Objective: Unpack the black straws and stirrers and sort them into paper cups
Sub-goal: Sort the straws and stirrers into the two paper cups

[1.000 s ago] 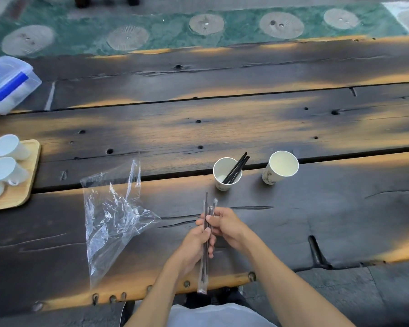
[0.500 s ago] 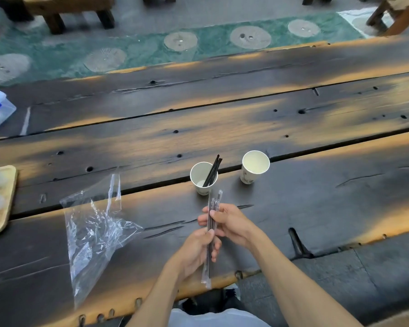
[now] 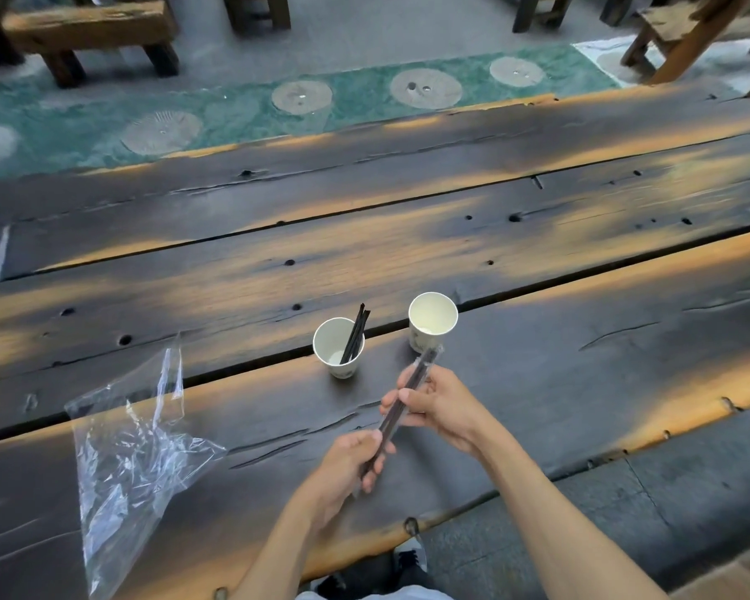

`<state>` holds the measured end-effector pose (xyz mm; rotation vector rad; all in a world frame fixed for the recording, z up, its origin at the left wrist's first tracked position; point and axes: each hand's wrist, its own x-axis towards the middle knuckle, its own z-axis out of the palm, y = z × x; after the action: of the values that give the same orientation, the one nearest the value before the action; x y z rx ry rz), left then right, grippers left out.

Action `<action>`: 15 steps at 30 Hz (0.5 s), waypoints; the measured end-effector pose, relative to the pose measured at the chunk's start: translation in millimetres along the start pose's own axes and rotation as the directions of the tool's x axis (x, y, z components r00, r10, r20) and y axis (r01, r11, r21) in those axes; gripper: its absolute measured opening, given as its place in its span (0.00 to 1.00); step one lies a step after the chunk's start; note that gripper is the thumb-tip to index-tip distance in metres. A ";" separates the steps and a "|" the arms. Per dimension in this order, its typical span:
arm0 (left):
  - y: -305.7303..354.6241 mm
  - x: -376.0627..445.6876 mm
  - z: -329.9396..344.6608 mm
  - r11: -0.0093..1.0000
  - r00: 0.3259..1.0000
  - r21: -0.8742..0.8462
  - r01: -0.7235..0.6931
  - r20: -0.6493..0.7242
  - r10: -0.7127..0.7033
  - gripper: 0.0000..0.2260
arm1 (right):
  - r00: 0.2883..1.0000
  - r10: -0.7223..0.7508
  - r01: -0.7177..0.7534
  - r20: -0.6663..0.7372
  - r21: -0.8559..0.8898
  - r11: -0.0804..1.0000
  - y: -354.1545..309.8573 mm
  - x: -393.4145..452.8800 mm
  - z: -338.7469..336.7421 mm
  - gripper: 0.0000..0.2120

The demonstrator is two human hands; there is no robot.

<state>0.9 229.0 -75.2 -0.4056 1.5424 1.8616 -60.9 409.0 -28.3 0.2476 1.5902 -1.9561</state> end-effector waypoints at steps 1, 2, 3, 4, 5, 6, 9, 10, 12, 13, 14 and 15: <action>2.2 1.3 3.2 1.000 1.000 -0.016 -0.002 0.005 0.002 0.14 | 0.999 -0.017 0.018 -0.037 0.004 1.000 -3.3 -0.4 -3.4 0.06; 4.5 3.7 5.6 1.000 1.000 -0.024 0.002 -0.002 -0.002 0.13 | 0.995 -0.041 0.042 -0.090 0.011 0.999 -7.9 -0.1 -7.8 0.06; 6.1 6.7 6.8 1.000 1.000 -0.022 0.006 -0.021 -0.006 0.13 | 0.986 -0.071 0.075 -0.151 0.019 0.997 -14.5 0.4 -12.6 0.06; 7.2 9.8 7.3 1.000 0.999 -0.015 0.010 -0.050 -0.011 0.12 | 0.971 -0.105 0.114 -0.216 0.030 0.993 -22.2 1.7 -19.5 0.06; 7.1 13.0 6.8 1.000 0.996 -0.008 0.020 -0.085 -0.020 0.11 | 0.949 -0.141 0.160 -0.281 0.047 0.986 -31.2 2.9 -26.9 0.07; 6.6 15.5 5.9 1.000 0.992 0.005 0.030 -0.123 -0.029 0.10 | 0.921 -0.179 0.216 -0.347 0.070 0.974 -41.2 4.2 -34.8 0.07; -4.6 22.8 -1.2 0.961 0.948 0.276 0.036 -0.313 0.055 0.05 | 0.798 -0.282 0.404 -0.533 0.125 0.906 -67.2 12.2 -58.7 0.07; -11.1 23.7 -6.1 0.881 0.919 0.469 0.053 -0.369 0.141 0.09 | 0.755 -0.301 0.451 -0.583 0.129 0.883 -73.9 15.2 -63.9 0.07; -21.7 22.4 -16.2 0.642 0.874 0.754 0.137 -0.397 0.279 0.23 | 0.685 -0.325 0.506 -0.652 0.106 0.856 -83.2 22.1 -70.5 0.06; -26.2 22.5 -20.4 0.564 0.871 0.806 0.180 -0.397 0.289 0.28 | 0.659 -0.333 0.517 -0.675 0.085 0.852 -86.2 25.7 -72.2 0.06; -29.2 23.7 -23.5 0.502 0.878 0.837 0.216 -0.391 0.275 0.33 | 0.639 -0.340 0.521 -0.691 0.063 0.851 -88.0 29.6 -73.4 0.05; -32.6 26.0 -26.6 0.438 0.889 0.864 0.247 -0.382 0.252 0.37 | 0.624 -0.345 0.517 -0.701 0.039 0.855 -89.0 32.8 -73.5 0.04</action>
<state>-0.9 213.7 -122.2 -0.3181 2.6056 0.6436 -152.8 476.3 9.5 0.8275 1.9920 -2.6499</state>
